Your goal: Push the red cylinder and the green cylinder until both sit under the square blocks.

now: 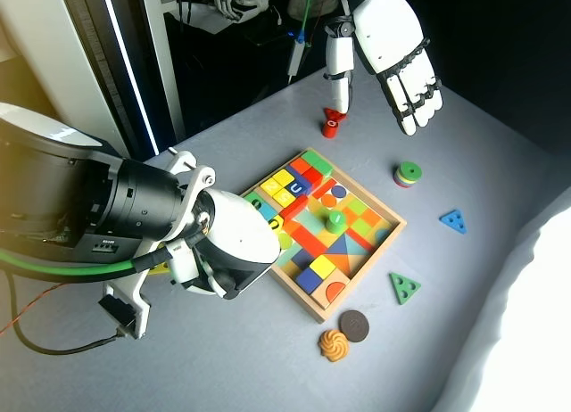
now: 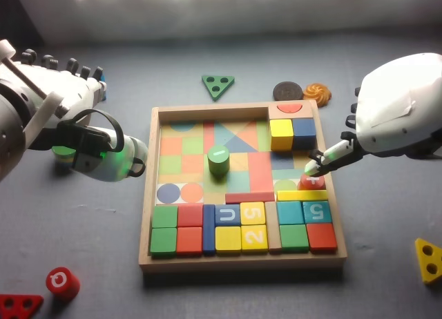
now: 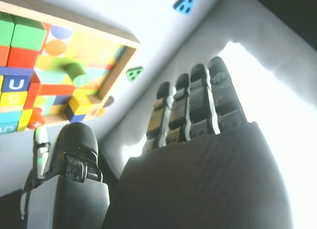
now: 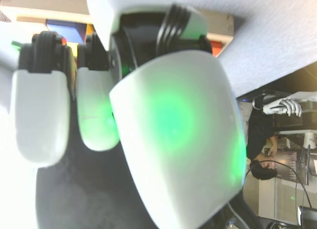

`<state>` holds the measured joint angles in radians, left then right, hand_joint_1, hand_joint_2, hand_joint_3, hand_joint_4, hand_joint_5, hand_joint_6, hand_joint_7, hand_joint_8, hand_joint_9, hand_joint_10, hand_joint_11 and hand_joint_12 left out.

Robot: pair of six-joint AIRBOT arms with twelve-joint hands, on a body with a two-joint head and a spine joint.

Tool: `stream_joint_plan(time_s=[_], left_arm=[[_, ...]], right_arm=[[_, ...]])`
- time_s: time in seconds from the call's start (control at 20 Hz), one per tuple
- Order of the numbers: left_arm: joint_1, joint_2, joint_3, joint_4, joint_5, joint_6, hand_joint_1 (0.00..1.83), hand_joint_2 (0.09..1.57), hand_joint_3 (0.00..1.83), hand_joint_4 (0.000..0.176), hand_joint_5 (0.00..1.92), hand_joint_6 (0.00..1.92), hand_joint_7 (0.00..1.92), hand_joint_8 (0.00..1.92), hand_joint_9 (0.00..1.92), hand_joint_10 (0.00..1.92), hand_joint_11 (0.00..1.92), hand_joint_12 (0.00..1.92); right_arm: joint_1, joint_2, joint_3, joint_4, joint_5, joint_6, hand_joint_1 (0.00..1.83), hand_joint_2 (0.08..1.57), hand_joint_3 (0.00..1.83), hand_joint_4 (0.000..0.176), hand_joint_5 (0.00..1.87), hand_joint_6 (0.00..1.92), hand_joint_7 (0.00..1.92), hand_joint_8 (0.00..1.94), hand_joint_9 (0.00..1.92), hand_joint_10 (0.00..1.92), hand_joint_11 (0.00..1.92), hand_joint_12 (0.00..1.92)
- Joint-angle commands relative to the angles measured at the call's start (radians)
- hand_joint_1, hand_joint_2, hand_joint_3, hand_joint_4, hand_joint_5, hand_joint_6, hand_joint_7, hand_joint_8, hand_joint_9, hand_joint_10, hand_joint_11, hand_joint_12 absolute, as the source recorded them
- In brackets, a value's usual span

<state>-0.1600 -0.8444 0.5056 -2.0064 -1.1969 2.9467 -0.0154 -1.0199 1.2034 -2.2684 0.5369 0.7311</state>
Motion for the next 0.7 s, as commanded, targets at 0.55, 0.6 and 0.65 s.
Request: stream_joint_plan(time_s=[0.55,0.6,0.65], left_arm=[[-0.015,0.01,-0.004,0.083,-0.009,0.003,0.0,1.26,0.0,0.0,0.0,0.0,0.0,0.0,0.0,0.0,0.0,0.0],[-0.015,0.01,-0.004,0.083,-0.009,0.003,0.0,1.26,0.0,0.0,0.0,0.0,0.0,0.0,0.0,0.0,0.0,0.0],[-0.015,0.01,-0.004,0.083,-0.009,0.003,0.0,1.28,0.0,0.0,0.0,0.0,0.0,0.0,0.0,0.0,0.0,0.0]], right_arm=[[0.054,-0.193,0.088,0.024,-0.142,0.001,1.79,0.89,0.72,0.0,0.21,0.0,1.63,1.94,1.79,1.92,1.83,1.92],[0.054,-0.214,0.103,0.041,-0.151,0.001,1.81,0.88,0.71,0.0,0.24,0.01,1.63,1.94,1.78,1.92,1.83,1.92],[0.054,-0.234,0.117,0.058,-0.158,0.001,1.79,0.89,0.71,0.0,0.23,0.01,1.64,1.94,1.79,1.92,1.83,1.92]])
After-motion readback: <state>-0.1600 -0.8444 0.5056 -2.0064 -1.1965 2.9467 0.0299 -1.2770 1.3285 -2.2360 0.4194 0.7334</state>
